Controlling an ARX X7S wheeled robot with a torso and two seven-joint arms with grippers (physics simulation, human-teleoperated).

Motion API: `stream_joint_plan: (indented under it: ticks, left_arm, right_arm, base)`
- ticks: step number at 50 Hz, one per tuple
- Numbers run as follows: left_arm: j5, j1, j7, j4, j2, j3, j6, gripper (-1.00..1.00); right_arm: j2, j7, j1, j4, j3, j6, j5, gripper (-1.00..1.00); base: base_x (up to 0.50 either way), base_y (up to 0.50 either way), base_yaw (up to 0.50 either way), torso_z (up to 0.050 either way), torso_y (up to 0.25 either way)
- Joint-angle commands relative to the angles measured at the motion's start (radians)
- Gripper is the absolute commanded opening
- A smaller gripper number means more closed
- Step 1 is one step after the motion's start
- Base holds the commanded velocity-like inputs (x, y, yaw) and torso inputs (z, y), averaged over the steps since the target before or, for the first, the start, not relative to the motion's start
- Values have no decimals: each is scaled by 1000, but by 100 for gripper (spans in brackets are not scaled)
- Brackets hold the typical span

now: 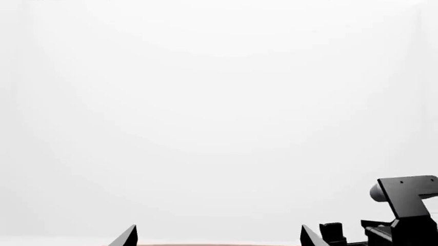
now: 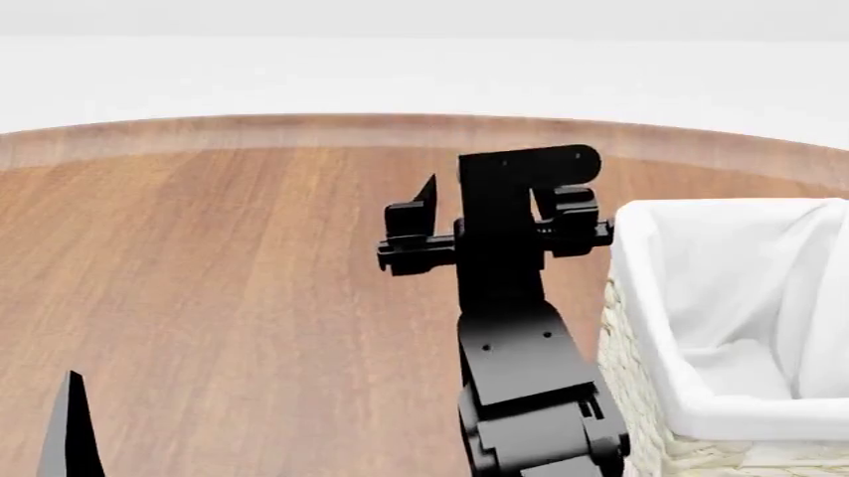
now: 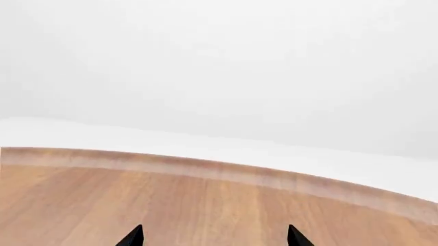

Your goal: Pick up the cream cheese box, and put it in the basket.

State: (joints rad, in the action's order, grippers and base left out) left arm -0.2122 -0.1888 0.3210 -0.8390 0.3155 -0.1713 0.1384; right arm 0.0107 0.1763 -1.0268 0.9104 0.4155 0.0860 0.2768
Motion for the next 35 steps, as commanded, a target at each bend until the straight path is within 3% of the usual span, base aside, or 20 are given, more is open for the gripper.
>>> stream_joint_plan:
  ticks: [1, 25, 35]
  left_arm:
    - [3, -3, 9, -4, 7, -5, -10, 100]
    - [2, 9, 26, -12, 21, -17, -1, 100]
    - [14, 6, 28, -10, 28, -30, -6, 100]
  right_arm:
    - [-9, 13, -10, 230, 132, -137, 115, 100]
    - [-10, 23, 8, 395, 533, -257, 511, 100]
    - [-7, 15, 45, 398, 427, -235, 415, 100]
  base:
    - [0, 0, 0, 0, 0]
    - [0, 0, 0, 0, 0]
    - [0, 0, 0, 0, 0]
